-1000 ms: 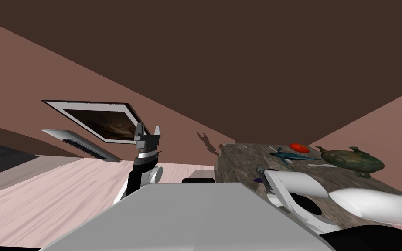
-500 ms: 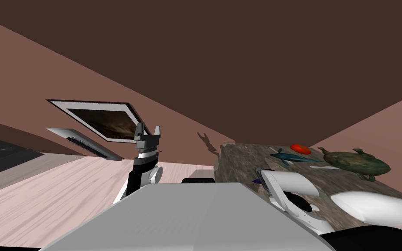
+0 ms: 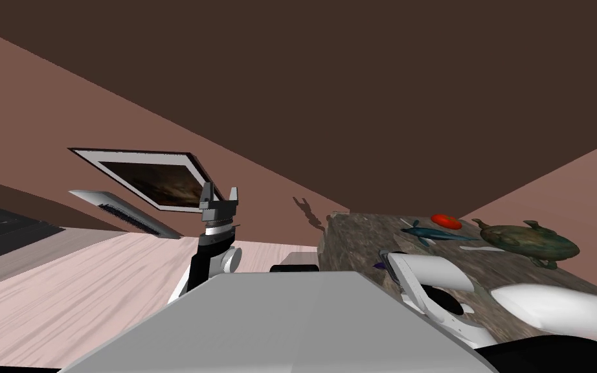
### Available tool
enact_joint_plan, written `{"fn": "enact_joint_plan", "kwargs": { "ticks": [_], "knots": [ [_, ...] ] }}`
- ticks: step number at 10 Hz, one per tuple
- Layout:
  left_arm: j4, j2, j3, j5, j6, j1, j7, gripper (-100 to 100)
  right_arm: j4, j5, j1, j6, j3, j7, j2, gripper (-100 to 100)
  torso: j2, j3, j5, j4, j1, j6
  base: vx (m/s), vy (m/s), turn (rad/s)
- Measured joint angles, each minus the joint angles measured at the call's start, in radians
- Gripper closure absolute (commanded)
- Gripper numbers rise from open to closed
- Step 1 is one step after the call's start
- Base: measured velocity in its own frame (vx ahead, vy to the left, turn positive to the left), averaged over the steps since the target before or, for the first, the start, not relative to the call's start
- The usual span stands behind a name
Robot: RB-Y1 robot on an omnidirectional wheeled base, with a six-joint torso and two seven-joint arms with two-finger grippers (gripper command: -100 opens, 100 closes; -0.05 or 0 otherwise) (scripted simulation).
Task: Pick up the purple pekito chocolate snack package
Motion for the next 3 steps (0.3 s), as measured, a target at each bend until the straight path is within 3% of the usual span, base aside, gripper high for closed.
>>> {"fn": "enact_joint_plan", "kwargs": {
  "ticks": [2, 3],
  "knots": [
    [0.000, 0.000, 0.000, 0.000, 0.000, 0.000, 0.000, 0, -0.030, -0.032, 0.009, -0.021, -0.020, 0.000, -0.022, 100, 0.001, 0.001, 0.001, 0.000, 0.004, 0.000, -0.002, 0.041, -0.036],
    [0.000, 0.000, 0.000, 0.000, 0.000, 0.000, 0.000, 0, -0.031, -0.033, 0.009, -0.025, -0.021, 0.000, -0.023, 0, 0.001, 0.001, 0.001, 0.000, 0.002, 0.000, -0.001, 0.005, 0.001]
  ]
}}
